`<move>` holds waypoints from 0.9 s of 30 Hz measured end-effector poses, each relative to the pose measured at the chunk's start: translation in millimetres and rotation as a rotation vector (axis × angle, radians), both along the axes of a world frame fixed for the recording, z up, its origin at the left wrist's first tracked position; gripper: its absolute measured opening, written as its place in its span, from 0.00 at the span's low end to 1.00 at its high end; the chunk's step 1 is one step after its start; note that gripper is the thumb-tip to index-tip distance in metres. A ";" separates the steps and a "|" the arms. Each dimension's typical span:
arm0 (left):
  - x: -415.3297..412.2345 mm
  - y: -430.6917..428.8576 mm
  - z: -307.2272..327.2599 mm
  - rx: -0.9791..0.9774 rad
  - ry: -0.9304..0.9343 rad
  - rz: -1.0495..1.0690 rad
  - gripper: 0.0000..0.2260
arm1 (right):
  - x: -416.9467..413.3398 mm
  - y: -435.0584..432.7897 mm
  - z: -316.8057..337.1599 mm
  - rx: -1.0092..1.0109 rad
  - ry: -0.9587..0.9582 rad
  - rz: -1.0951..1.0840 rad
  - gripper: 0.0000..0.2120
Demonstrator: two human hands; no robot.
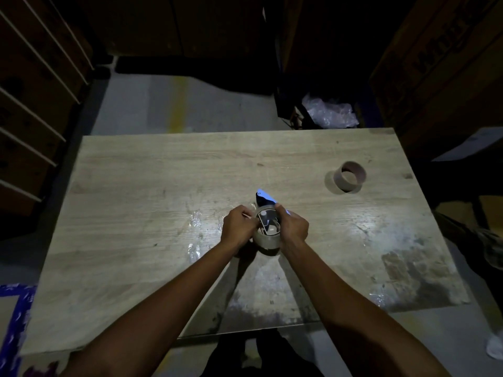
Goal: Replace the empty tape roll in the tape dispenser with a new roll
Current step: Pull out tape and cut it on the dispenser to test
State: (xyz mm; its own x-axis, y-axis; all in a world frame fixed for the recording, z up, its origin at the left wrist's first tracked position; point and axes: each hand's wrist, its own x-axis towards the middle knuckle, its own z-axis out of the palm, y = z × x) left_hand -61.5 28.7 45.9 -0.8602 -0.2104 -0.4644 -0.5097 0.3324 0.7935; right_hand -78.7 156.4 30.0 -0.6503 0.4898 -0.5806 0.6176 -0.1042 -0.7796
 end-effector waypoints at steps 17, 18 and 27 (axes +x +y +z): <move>-5.7 9.5 -21.6 -0.248 0.109 -0.056 0.04 | 3.2 22.5 -16.9 0.447 0.186 0.567 0.12; -6.3 8.7 -23.7 -0.259 0.115 -0.068 0.05 | 2.6 25.5 -21.3 0.495 0.195 0.615 0.13; -5.0 6.0 -26.5 -0.294 0.116 -0.108 0.08 | -5.0 34.8 -24.6 0.584 0.219 0.787 0.12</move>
State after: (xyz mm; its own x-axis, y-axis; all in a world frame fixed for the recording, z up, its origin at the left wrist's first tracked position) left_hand -66.5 34.7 19.4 -0.9285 -0.2260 -0.2948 -0.3710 0.6028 0.7064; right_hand -83.7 191.2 5.4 -0.9754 0.0440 -0.2160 0.1831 0.7072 -0.6829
